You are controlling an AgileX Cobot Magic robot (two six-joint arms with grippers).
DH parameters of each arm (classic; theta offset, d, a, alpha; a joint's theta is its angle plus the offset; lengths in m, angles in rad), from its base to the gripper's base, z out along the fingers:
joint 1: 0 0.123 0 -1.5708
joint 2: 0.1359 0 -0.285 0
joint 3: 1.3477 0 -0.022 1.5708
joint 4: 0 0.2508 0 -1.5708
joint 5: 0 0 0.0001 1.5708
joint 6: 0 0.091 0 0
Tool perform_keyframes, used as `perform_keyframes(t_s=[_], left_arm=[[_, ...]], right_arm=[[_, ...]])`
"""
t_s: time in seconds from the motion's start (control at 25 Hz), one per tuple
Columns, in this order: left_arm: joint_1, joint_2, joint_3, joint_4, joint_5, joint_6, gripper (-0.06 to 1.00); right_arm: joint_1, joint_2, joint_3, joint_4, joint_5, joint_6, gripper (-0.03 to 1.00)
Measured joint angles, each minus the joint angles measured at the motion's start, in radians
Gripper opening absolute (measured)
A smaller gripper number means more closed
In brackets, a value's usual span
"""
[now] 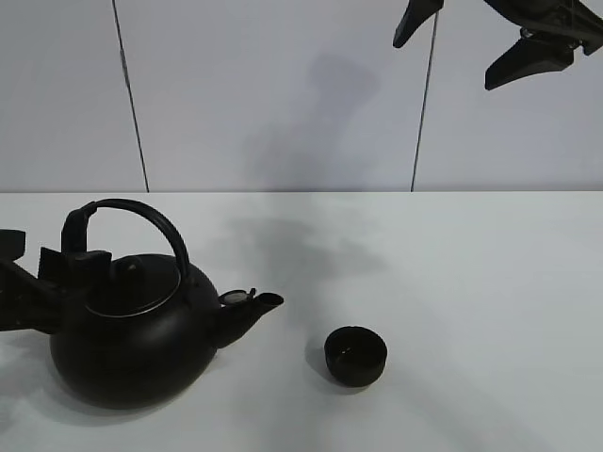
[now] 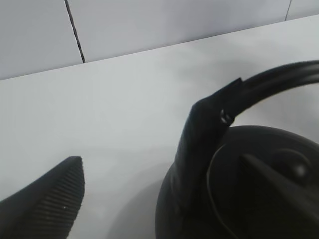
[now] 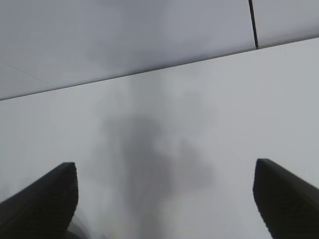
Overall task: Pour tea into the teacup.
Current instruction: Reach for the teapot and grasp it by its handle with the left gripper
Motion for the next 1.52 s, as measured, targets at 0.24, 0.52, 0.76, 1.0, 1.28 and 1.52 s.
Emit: perform_keyframes(t_s=[0.24, 0.52, 0.76, 1.0, 1.28, 1.52], left_arm=[[0.000, 0.000, -0.025, -0.003, 0.019, 0.000, 0.59], [0.000, 0.000, -0.046, -0.007, 0.020, 0.000, 0.59], [0.000, 0.000, -0.065, -0.008, 0.021, 0.000, 0.59], [0.029, 0.001, -0.089, 0.020, 0.021, 0.000, 0.59], [0.038, 0.002, -0.089, 0.047, 0.021, -0.002, 0.59], [0.038, 0.002, -0.089, 0.050, 0.021, -0.003, 0.59]], right_arm=[[0.000, 0.000, 0.000, 0.000, -0.001, 0.000, 0.66], [0.000, 0.000, 0.000, 0.000, -0.001, 0.000, 0.66], [0.000, 0.000, 0.000, 0.000, -0.001, 0.000, 0.66], [0.000, 0.000, 0.000, 0.000, -0.002, 0.000, 0.66], [0.000, 0.000, 0.000, 0.000, -0.002, 0.000, 0.66], [0.000, 0.000, 0.000, 0.000, -0.002, 0.000, 0.66]])
